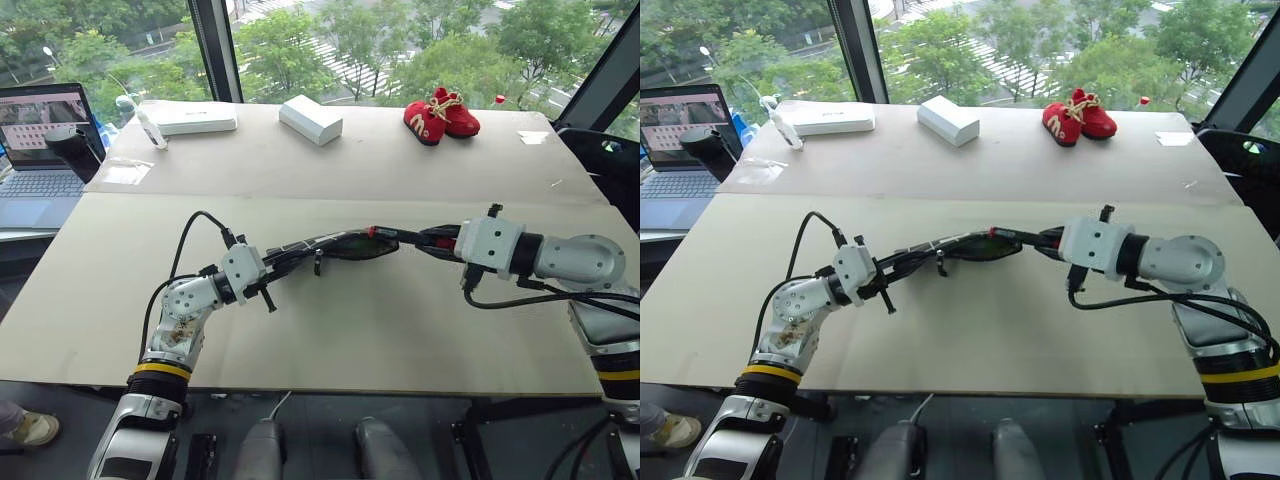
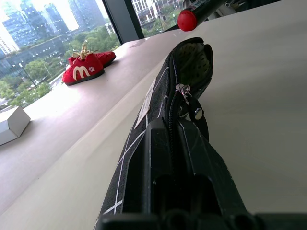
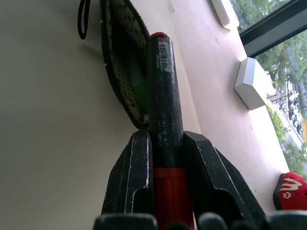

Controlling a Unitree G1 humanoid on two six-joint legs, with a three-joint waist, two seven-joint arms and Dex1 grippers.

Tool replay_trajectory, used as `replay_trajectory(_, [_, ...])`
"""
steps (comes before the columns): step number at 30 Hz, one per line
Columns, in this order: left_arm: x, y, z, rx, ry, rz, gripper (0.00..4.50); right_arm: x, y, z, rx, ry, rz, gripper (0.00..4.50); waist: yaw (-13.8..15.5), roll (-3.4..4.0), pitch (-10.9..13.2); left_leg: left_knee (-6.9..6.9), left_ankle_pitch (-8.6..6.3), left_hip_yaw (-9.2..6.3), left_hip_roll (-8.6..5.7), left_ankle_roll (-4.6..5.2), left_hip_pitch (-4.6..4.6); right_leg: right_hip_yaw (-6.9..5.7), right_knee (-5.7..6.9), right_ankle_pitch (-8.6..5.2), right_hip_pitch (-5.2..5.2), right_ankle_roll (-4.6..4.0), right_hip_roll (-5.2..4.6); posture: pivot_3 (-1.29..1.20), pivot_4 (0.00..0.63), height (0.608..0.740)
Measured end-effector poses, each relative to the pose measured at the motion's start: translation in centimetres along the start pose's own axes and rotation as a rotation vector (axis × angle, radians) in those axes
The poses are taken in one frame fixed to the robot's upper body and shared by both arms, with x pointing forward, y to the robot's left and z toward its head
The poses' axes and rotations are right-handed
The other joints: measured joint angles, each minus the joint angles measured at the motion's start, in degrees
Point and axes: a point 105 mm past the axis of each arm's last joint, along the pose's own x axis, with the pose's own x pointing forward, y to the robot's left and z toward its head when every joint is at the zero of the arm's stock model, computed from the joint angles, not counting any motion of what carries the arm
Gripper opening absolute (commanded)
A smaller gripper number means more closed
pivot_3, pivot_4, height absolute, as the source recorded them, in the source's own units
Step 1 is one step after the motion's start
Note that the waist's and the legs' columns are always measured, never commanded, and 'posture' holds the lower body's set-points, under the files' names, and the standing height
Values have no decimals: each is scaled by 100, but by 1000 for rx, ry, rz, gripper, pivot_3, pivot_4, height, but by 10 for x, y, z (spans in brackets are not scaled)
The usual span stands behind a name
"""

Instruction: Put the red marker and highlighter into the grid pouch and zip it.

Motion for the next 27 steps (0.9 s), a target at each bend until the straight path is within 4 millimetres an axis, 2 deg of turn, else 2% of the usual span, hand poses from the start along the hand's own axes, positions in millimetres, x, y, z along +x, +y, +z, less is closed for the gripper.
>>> replay_trajectory(8, [0, 0, 0, -6, 4, -4, 0, 17, 17, -4, -53, 28, 64, 571, 1, 0, 0, 0, 0, 0, -1, 0, 0, 1, 0, 0, 0, 0, 0, 0, 150, 729])
replay_trajectory(13, [4, -1, 5, 0, -4, -16, 0, 33, 14, -4, -76, 24, 59, 571, -1, 0, 0, 0, 0, 0, -1, 0, 1, 0, 1, 0, 0, -1, 0, 0, 150, 729])
replay_trajectory(18, [10, -6, 10, -4, -14, -40, 0, 47, 8, 0, -93, 4, 51, 571, 8, 0, 0, 0, 0, -1, 0, 0, 0, 0, 2, 1, -1, -1, 0, 0, 150, 729])
replay_trajectory(27, [10, -6, 11, -5, -13, -39, 0, 76, 21, 19, -95, -84, 119, 571, 4, 0, 0, 1, 0, -1, 0, 0, 1, 0, 5, 1, -1, -2, 0, 0, 150, 729])
